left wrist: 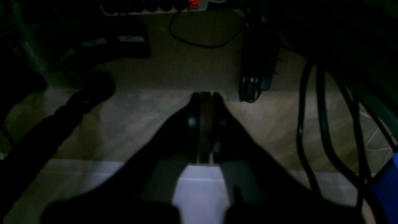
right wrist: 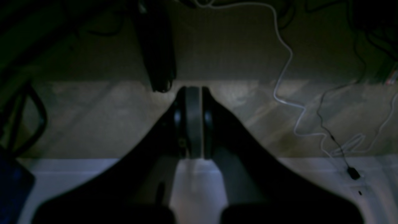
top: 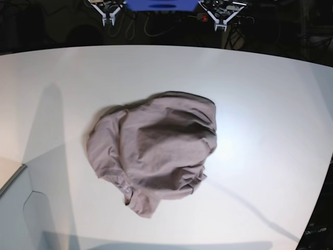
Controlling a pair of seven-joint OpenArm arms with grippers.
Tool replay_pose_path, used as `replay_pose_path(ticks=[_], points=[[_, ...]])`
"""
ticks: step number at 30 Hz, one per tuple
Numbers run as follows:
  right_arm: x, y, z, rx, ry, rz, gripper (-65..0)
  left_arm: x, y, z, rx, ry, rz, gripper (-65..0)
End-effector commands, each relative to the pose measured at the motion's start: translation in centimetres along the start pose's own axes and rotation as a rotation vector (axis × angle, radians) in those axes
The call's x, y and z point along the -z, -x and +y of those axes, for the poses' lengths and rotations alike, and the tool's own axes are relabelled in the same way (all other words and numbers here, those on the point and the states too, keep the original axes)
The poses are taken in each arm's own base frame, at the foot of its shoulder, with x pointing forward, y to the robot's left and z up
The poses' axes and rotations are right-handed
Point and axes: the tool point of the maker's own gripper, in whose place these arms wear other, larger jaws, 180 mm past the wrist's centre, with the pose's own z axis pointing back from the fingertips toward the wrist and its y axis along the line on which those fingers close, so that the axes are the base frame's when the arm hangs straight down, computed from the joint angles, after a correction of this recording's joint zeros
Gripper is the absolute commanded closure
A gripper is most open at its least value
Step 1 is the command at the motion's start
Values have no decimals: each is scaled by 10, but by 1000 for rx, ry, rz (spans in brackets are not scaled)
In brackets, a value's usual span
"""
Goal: Layout the t-shirt on the table in an organized manner, then fold the t-shirt properly
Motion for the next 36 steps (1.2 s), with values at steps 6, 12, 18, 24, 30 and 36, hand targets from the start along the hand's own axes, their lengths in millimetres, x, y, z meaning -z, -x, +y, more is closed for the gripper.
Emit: replay_pose_path(ticks=[6,12,18,24,30,36], points=[[0,2,2,5,-17,1,0,0,3,0,6,0,8,0],[0,2,0,5,-14,1,0,0,3,6,8,-10,9,0],[0,2,1,5,-16,3,0,0,4,6,8,-10,9,0],[0,9,0,2,-14,9,0,0,5,6,6,-10,9,0],[-2,27,-1,0,-13,29,0,-1,30,5,0,-5,38,0],[-15,43,-3,-5,-10,-49,0,-12,48,22,13,-25,-49,0]])
